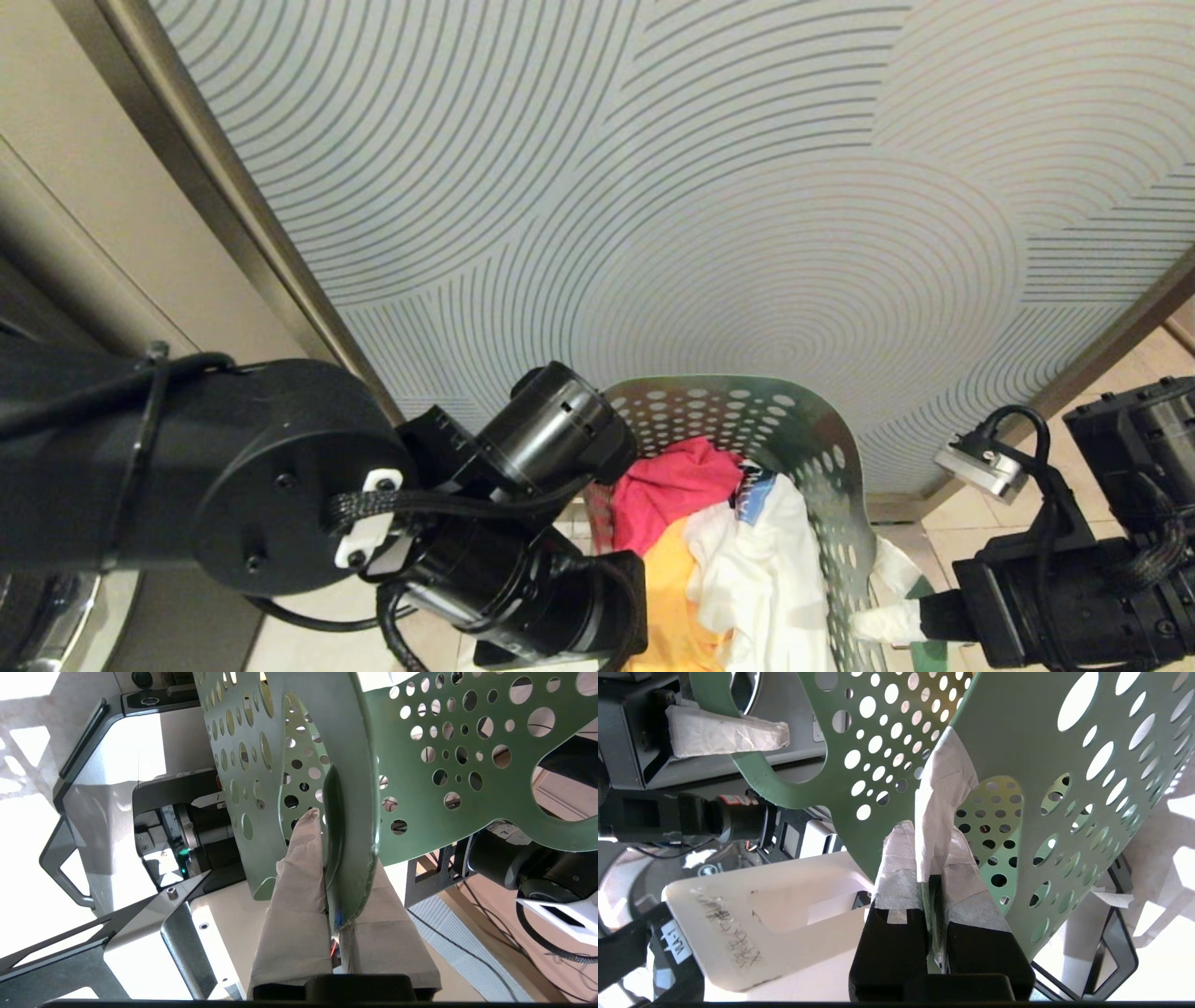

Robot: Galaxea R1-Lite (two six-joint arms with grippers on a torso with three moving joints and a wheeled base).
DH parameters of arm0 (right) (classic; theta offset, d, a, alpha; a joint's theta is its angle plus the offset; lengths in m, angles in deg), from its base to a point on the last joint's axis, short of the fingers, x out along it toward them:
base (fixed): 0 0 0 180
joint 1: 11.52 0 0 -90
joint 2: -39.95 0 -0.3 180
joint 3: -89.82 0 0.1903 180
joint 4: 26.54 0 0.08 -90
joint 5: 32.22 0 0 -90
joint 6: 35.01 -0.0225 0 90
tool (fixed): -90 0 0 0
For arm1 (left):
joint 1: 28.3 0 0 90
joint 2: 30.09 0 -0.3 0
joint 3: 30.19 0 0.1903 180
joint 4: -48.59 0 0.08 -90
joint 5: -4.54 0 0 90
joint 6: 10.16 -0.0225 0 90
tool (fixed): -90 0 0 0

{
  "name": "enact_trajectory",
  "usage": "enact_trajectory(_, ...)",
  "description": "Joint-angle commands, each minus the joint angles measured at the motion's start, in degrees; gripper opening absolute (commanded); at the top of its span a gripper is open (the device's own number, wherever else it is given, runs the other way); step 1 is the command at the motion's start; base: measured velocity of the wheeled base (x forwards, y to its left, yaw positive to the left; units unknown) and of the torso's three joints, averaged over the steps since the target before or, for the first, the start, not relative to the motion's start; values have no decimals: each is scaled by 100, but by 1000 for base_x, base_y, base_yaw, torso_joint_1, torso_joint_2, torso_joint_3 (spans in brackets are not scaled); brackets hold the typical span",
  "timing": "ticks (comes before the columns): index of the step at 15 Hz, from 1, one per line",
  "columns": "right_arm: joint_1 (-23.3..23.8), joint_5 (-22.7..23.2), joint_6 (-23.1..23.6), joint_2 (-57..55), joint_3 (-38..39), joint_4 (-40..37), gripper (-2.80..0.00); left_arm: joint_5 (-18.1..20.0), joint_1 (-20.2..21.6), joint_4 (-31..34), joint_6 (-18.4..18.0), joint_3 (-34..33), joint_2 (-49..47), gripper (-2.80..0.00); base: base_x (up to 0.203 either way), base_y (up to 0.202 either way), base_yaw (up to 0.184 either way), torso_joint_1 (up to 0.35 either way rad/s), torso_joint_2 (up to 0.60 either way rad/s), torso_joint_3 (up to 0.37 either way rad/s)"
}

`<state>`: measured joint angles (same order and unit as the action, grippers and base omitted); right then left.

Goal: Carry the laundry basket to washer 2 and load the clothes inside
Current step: Pick up the clothes basket and put it beside the washing machine

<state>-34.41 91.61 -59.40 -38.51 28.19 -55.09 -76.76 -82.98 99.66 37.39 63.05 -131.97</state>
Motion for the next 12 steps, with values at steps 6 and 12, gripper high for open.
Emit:
enact_trajectory(6, -158, 54, -21, 104, 60, 13, -280, 17, -121, 51, 43, 0, 45, -280, 0, 0, 0, 0, 2, 206)
enact_trajectory(12, -158, 14, 48, 94, 135, 35, -280, 17, -175, 69, 35, 8, 23, -280, 0, 0, 0, 3, 1, 199)
